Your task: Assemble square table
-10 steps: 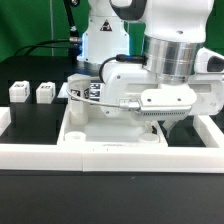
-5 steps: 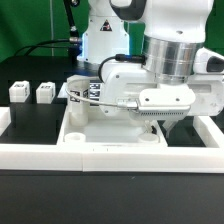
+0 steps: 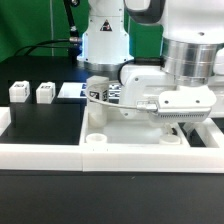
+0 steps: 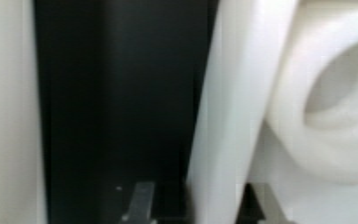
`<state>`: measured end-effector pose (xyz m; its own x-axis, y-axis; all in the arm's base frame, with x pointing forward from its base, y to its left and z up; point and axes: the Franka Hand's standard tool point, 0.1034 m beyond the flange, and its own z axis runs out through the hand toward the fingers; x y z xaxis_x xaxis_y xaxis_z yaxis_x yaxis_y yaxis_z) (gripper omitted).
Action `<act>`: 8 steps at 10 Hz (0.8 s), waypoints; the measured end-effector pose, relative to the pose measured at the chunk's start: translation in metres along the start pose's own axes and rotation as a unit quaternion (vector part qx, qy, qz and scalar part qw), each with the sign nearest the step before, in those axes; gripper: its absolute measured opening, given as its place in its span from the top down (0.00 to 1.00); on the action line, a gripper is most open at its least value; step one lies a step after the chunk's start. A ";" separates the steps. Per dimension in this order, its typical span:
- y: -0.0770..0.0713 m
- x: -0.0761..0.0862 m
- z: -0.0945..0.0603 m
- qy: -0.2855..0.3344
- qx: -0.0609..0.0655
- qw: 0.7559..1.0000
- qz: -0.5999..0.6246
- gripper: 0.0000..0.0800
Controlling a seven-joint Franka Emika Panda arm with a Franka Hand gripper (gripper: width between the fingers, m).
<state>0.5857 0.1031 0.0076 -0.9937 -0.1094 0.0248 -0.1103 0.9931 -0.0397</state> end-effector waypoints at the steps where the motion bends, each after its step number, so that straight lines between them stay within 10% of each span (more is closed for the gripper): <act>1: 0.007 0.000 -0.002 0.004 0.004 1.000 0.007 0.91; 8: 0.018 -0.002 -0.001 0.019 0.020 0.999 0.024 0.91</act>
Offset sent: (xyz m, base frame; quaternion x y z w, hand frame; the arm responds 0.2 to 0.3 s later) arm 0.0134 0.0199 0.0002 0.0230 0.0093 0.0167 0.9996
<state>0.5852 0.1215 0.0075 -0.9965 -0.0584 0.0590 -0.0631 0.9947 -0.0816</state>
